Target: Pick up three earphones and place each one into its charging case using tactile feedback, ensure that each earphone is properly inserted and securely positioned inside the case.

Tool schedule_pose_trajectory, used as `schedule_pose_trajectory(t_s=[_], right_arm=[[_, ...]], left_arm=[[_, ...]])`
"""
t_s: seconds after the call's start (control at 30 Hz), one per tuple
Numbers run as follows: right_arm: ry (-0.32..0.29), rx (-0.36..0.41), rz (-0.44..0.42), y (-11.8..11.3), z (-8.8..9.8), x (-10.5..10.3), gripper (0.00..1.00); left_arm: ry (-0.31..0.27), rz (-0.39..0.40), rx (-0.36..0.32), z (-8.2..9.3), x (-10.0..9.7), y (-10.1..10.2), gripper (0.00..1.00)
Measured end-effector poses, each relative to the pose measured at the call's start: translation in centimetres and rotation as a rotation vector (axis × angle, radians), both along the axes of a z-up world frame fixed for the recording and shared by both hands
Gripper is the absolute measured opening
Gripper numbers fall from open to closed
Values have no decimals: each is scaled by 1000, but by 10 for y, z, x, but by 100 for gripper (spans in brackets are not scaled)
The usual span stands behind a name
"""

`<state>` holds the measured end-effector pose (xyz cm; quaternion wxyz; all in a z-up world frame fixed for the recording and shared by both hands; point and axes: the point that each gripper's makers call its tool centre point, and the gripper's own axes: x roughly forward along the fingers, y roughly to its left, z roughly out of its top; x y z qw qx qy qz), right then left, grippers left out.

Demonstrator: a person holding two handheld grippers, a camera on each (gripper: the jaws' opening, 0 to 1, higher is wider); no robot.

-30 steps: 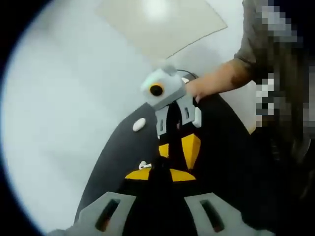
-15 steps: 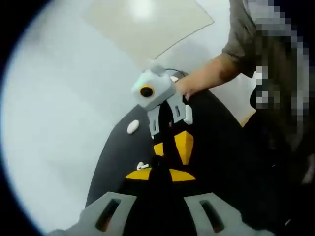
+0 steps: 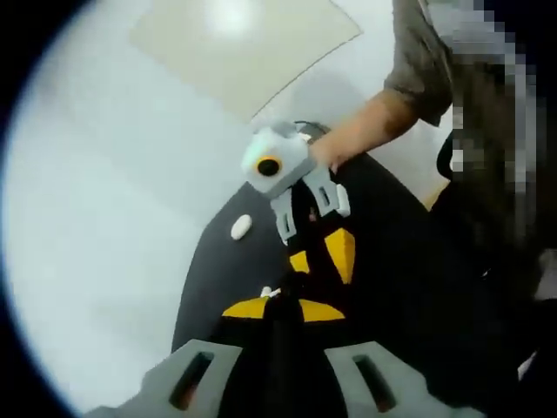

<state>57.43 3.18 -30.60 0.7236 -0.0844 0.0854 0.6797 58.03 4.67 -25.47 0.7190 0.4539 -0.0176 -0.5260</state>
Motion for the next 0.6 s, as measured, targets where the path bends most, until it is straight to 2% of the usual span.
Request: schedule_pose_trajectory(t_s=[0.1,0.17,0.27,0.4,0.47,0.6], right_arm=[[-1,0,1,0,0,0,18],[-1,0,0,0,0,0,18],[-2,-1,0,0,0,0,18],[-4,-1,1,0,0,0,18],[-5,1,0,0,0,0,18],[-7,0,4,0,0,-1,18]], left_arm=[[38,-12,-55,2,-3,-4,9],[52,-15,-63,-1,-3,-5,9],[60,-19,-20,-15,-4,-7,9],[55,-20,-18,-18,-4,-10,9],[47,-13,20,-23,-2,-9,9],[47,-15,46,-23,-4,-11,9]])
